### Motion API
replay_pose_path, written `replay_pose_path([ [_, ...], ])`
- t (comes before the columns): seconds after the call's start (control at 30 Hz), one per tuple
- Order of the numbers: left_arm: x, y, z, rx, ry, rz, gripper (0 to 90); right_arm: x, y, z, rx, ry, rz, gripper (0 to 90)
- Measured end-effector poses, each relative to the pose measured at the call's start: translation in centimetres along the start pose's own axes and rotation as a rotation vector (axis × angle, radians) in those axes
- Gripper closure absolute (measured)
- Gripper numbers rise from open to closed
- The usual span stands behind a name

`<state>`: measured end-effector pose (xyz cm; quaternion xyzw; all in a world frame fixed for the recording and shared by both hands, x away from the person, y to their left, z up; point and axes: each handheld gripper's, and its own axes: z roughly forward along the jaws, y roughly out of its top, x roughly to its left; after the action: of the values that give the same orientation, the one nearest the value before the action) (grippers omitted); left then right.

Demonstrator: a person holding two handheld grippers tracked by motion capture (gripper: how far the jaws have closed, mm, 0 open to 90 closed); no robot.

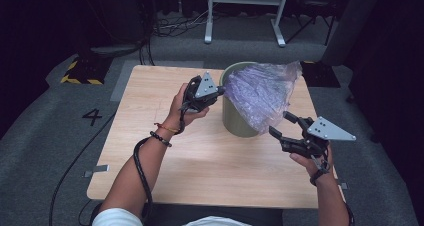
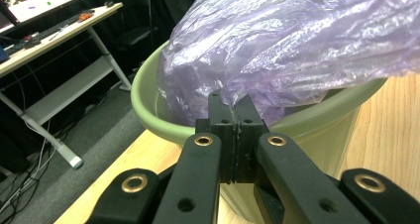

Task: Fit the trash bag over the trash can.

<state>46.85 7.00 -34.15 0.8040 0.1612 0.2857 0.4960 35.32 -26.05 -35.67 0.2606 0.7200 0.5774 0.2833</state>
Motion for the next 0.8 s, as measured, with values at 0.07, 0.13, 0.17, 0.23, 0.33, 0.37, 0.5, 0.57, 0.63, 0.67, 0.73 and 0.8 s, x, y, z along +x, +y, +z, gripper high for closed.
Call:
replay_pose_path([
  [0.07,0.0,-0.2,-0.1,0.004,0.006,0.002,89.2,-0.1,0.0,0.5,-0.016,0.030,0.038,31.3],
  [0.13,0.0,-0.4,-0.1,0.011,0.009,0.006,88.3,-0.1,0.1,1.0,-0.040,0.035,0.050,39.8],
  [0.17,-0.1,-0.5,-0.1,0.010,0.010,0.003,87.9,0.0,0.3,1.2,-0.046,0.036,0.047,44.9],
  [0.23,0.0,-0.7,-0.2,0.010,0.009,-0.001,86.6,0.2,0.6,1.7,-0.055,0.044,0.031,55.0],
  [0.33,-0.1,-1.0,-0.3,0.015,0.016,0.000,85.9,0.6,1.1,2.4,-0.056,0.058,0.015,67.6],
  [0.37,-0.1,-1.1,-0.4,0.016,0.019,0.001,84.9,0.7,1.2,2.7,-0.057,0.062,0.005,71.2],
  [0.5,0.0,-1.6,-0.8,0.009,0.021,-0.016,75.3,1.6,1.7,3.5,-0.045,0.055,-0.043,81.4],
  [0.57,-0.1,-1.8,-1.3,0.002,0.027,-0.033,60.0,2.1,1.9,3.8,-0.035,0.051,-0.078,85.0],
  [0.63,-0.2,-2.0,-2.0,-0.021,0.017,-0.048,49.6,2.6,2.1,4.2,-0.017,0.039,-0.118,87.7],
  [0.67,-0.4,-2.0,-2.4,-0.028,0.012,-0.051,42.3,2.9,2.2,4.4,-0.012,0.041,-0.130,88.3],
  [0.73,-0.7,-2.0,-3.0,-0.046,0.007,-0.051,37.3,3.1,2.2,4.5,-0.007,0.046,-0.145,88.7],
  [0.8,-1.3,-2.0,-3.8,-0.064,-0.009,-0.041,27.8,3.4,2.3,4.8,0.009,0.038,-0.165,89.2],
])
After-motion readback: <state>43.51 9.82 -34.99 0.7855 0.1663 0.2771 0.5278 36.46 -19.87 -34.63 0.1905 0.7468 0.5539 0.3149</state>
